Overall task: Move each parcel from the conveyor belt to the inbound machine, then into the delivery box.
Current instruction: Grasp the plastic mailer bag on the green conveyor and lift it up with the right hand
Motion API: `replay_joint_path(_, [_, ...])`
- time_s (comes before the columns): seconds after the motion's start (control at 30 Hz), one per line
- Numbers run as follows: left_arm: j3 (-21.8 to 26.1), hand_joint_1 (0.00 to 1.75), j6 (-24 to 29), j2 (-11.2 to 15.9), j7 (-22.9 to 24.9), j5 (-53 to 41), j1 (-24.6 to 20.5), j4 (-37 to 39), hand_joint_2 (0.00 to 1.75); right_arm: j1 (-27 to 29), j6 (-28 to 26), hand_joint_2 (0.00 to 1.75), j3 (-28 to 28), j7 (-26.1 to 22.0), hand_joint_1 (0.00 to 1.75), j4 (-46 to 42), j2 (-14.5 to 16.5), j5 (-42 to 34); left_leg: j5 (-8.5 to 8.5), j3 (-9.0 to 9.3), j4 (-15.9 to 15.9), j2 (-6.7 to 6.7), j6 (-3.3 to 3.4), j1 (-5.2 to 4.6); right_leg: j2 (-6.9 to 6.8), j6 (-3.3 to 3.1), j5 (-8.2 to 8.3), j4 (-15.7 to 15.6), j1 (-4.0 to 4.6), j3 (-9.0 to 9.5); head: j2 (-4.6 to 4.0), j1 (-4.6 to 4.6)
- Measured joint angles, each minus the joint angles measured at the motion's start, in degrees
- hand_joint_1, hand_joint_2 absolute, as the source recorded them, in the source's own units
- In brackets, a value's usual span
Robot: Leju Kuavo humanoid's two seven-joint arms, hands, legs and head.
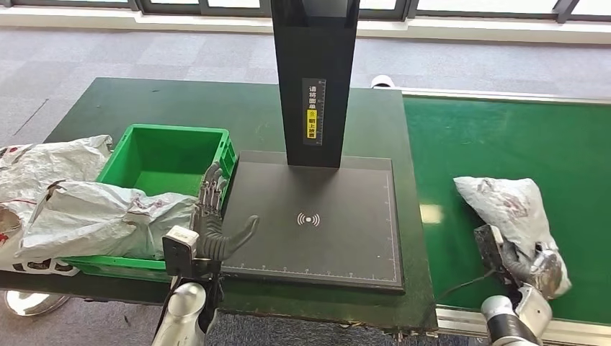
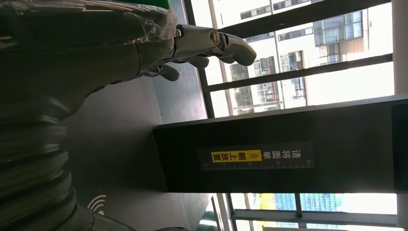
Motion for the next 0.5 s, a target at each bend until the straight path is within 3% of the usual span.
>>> replay_joint_path(0.1, [0.0,0.0,0.0,0.0,0.0,0.1,0.0,0.0,1.75,0.5,-0.3,1.75,0.6,-9.2,1.75,-4.8,4.3,-6.1,0.1,0.29,0.0,-0.14,-0.08,0.03,-0.14,-0.07,-0.01,0.0,0.06,-0.1,0.0,-0.01])
replay_joint_path(0.2, [0.1,0.0,0.1,0.0,0.0,0.2,0.0,0.0,1.75,0.9,-0.3,1.75,2.7,-14.4,1.75,-7.1,7.2,-13.0,0.2,0.2,-0.1,-0.47,-0.17,0.03,-0.43,-0.15,-0.06,0.0,0.13,-0.12,0.0,0.0])
replay_joint_path(0.33, [0.2,0.0,0.2,0.1,0.0,0.7,0.0,0.0,1.75,1.6,-0.1,1.75,6.8,-15.5,1.75,-9.2,9.3,-17.4,0.19,0.14,-0.1,-0.48,-0.2,0.03,-0.42,-0.18,-0.1,0.0,0.12,-0.19,0.0,0.0])
replay_joint_path(0.5, [0.3,0.0,0.5,0.1,0.0,1.1,0.1,0.0,1.75,2.2,-0.2,1.75,10.1,-16.4,1.75,-9.3,9.8,-20.5,0.18,0.09,-0.1,-0.48,-0.19,0.03,-0.43,-0.18,-0.11,0.0,0.07,-0.21,0.0,0.0])
